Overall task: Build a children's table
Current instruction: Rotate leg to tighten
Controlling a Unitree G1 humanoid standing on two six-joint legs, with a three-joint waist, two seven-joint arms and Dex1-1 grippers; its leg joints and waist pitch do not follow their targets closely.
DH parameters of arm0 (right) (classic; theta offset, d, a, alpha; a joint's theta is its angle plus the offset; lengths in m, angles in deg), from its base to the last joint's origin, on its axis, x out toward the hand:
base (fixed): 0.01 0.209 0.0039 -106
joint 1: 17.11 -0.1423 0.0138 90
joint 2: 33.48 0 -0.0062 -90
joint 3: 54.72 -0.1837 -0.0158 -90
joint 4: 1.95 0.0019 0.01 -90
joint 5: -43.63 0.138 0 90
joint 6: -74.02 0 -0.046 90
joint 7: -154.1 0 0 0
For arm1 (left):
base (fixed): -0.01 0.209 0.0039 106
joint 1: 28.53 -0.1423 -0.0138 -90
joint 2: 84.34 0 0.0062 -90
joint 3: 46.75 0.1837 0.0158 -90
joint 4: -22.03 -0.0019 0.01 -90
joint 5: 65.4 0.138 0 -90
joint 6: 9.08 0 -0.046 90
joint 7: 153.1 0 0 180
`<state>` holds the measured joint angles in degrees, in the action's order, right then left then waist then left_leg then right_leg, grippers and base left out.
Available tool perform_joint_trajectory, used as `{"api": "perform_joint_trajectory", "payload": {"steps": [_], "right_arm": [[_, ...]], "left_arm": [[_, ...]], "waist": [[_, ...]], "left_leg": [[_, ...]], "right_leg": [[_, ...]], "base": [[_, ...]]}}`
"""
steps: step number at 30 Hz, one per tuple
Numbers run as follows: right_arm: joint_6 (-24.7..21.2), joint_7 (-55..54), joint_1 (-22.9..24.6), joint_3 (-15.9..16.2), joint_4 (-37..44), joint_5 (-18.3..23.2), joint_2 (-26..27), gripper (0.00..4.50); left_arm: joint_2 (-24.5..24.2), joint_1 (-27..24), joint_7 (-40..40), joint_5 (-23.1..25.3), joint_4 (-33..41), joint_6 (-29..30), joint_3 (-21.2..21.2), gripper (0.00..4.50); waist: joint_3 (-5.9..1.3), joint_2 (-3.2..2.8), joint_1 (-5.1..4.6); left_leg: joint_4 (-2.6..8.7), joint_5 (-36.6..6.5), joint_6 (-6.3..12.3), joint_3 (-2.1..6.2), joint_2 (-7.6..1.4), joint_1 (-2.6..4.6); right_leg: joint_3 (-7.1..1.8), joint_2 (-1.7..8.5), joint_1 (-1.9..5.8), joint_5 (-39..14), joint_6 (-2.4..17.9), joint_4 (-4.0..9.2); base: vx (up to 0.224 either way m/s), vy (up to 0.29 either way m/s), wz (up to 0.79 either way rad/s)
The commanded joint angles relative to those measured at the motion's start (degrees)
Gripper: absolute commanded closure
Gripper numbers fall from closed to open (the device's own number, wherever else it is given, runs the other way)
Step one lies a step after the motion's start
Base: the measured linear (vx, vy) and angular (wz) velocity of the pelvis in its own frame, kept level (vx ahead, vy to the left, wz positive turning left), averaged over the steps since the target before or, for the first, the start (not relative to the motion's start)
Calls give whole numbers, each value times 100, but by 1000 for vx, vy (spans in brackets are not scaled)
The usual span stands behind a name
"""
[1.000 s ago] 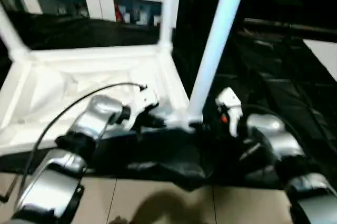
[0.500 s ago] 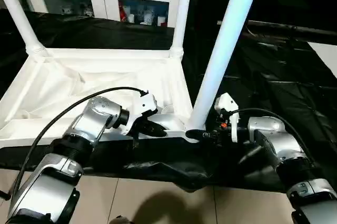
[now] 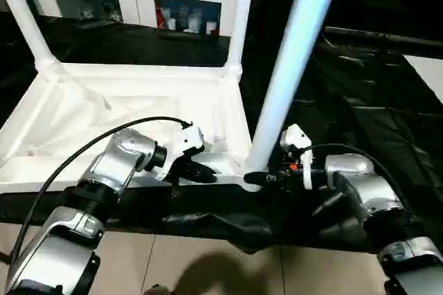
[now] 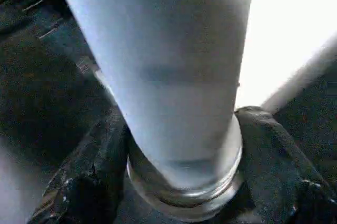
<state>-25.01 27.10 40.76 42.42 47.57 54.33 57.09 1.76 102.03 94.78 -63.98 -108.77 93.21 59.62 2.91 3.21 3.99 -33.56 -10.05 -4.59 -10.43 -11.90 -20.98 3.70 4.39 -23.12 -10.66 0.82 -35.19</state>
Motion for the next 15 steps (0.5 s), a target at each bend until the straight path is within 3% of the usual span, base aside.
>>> {"api": "perform_joint_trajectory", "payload": {"steps": [1, 2, 4, 8, 10, 14, 15], "right_arm": [[-50, -1385, -177, -314, -605, -187, 216, 182], [-76, -1911, -256, -442, -808, -176, 363, 183], [-139, -2745, -378, -633, -1077, -162, 575, 184], [245, -4245, -731, -824, -1612, -277, 1001, 184], [381, -4634, -936, -896, -1782, -278, 1157, 184], [565, -4774, -1188, -1014, -2027, -236, 1318, 184], [620, -4543, -1234, -986, -2033, -240, 1347, 184]], "left_arm": [[412, 135, -772, -6, -433, 112, -127, 450], [560, 245, -1182, 30, -616, 142, -209, 450], [796, 405, -1757, 17, -845, 251, -360, 450], [1347, 790, -3123, 17, -1369, 255, -626, 450], [1529, 902, -3402, 74, -1529, 153, -614, 450], [1695, 1007, -3495, 196, -1745, -26, -559, 450], [1707, 986, -3396, 247, -1750, -96, -476, 450]], "waist": [[-336, 4, -30], [-335, 18, -89], [-338, 20, -101], [-367, 20, -98], [-370, 14, -91], [-400, 17, -57], [-398, 52, -59]], "left_leg": [[397, -1174, -13, 19, -145, 64], [403, -1331, -121, 38, -132, 87], [400, -1277, -97, 35, -134, 73], [378, -1118, -58, 20, -113, 78], [363, -1027, 27, 5, -101, 66], [343, -682, 282, 0, -95, 24], [340, -679, 325, -9, -94, 23]], "right_leg": [[-260, 376, 249, -1546, 1131, 437], [-256, 384, 240, -1854, 1065, 472], [-261, 382, 242, -1776, 1033, 481], [-262, 374, 244, -1565, 1026, 474], [-268, 358, 237, -1312, 1046, 455], [-255, 346, 299, -597, 1157, 374], [-253, 343, 300, -558, 1171, 379]], "base": [[0, 0, 0], [0, 0, 0], [0, 0, 0], [0, 0, 0], [0, 0, 0], [0, 0, 0], [0, 0, 0]]}}
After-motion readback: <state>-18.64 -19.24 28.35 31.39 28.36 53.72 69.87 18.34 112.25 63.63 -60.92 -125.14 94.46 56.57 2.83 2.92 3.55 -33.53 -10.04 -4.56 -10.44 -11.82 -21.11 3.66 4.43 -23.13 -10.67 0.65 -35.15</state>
